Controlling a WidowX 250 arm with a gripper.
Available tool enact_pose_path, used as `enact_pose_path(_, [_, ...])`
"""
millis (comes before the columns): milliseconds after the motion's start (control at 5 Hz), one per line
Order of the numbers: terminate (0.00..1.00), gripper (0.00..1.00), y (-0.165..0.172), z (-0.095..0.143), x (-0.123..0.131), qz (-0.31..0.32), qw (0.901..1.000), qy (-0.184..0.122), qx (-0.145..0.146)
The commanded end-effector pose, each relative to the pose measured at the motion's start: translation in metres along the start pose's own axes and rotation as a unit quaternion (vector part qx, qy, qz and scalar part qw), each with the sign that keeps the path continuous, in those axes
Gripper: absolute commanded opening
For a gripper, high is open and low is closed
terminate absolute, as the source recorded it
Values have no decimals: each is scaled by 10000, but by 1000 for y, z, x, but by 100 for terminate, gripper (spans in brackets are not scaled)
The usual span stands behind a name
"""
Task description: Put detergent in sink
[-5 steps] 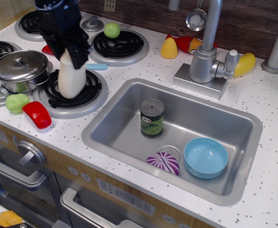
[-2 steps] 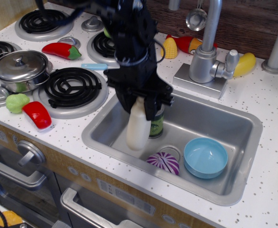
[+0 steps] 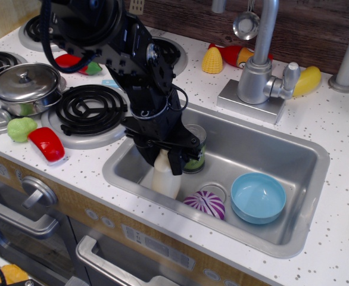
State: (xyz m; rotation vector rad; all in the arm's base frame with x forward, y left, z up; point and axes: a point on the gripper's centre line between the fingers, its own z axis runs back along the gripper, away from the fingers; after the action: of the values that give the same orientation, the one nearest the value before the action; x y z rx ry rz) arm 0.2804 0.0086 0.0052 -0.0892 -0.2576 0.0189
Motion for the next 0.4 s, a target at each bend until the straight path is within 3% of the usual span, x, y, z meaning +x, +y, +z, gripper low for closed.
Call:
enact_pose_path(0, [0,0,13,-17,6,-335,9988,-338,-121])
enact_pose_path(200, [0,100,13,-17,6,-335,9988,-338,-121])
